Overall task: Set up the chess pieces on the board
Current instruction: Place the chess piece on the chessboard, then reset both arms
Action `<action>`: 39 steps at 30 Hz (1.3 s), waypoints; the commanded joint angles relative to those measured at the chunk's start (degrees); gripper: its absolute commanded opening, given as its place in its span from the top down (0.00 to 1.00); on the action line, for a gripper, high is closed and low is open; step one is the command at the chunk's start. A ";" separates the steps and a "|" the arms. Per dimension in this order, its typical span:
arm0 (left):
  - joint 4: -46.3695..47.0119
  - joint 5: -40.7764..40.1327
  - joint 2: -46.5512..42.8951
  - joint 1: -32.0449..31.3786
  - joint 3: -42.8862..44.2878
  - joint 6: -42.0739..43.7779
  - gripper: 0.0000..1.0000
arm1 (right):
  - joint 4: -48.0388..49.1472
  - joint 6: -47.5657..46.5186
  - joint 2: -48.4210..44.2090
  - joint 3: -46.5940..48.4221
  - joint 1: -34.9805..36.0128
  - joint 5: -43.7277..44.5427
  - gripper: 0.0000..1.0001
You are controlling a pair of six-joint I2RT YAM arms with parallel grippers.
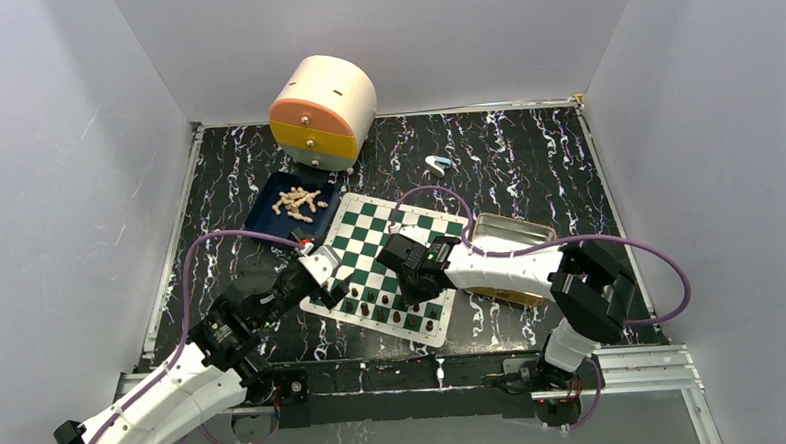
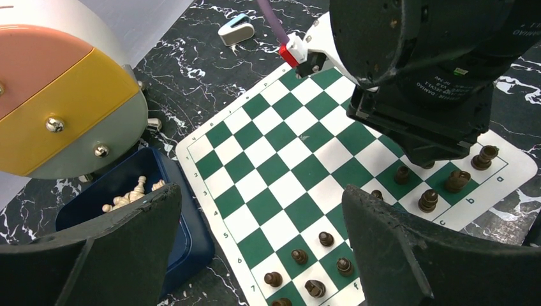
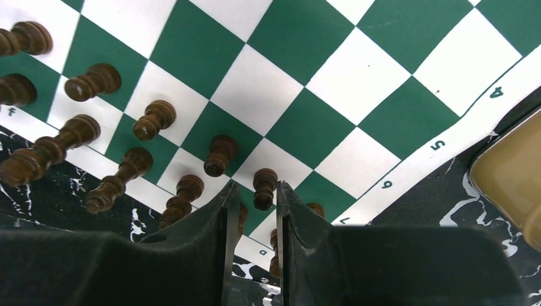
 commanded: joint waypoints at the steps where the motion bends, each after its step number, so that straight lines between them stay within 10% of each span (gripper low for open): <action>1: 0.25 -1.20 -0.07 -0.24 2.09 -0.28 0.07 | -2.21 0.44 -1.86 3.94 0.31 2.41 0.63; 7: 4.08 -5.49 1.69 -0.22 1.00 -7.06 0.06 | -4.79 0.80 -6.99 4.98 0.32 4.68 0.53; 16: -9.43 -14.01 14.40 -0.17 14.86 -29.76 0.05 | -2.50 0.95 -20.48 1.32 0.32 6.87 0.03; 27: -11.25 -8.89 13.72 -0.22 22.16 -46.46 0.04 | -2.46 4.82 -38.18 -2.05 0.29 13.19 0.01; 39: -8.63 -10.22 5.08 -0.26 14.85 -45.14 0.04 | -1.17 6.94 -48.84 -5.75 0.27 15.53 0.01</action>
